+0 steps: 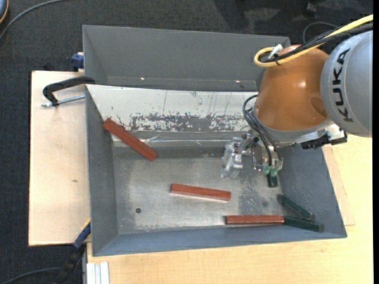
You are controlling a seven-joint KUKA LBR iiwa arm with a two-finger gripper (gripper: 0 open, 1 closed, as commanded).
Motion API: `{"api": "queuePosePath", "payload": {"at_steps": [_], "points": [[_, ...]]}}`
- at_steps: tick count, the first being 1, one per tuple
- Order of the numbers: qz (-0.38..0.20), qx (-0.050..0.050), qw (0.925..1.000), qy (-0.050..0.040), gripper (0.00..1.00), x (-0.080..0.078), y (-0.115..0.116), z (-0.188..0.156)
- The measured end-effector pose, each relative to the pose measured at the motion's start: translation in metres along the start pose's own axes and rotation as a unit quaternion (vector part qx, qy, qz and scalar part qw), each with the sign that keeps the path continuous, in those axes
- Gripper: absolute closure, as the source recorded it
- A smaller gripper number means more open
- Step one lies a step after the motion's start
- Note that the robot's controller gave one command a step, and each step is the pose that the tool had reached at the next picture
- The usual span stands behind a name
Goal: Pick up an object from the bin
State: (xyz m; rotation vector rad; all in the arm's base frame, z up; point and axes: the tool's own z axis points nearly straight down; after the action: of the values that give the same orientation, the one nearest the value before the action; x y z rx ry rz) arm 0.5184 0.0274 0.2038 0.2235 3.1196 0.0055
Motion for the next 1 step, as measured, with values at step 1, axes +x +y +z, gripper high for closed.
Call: {"api": "queuePosePath", "payload": {"at_steps": [1], "points": [[0.0,0.001,1.0,0.0049,0.0,0.0021,-0.0012,0.0046]]}}
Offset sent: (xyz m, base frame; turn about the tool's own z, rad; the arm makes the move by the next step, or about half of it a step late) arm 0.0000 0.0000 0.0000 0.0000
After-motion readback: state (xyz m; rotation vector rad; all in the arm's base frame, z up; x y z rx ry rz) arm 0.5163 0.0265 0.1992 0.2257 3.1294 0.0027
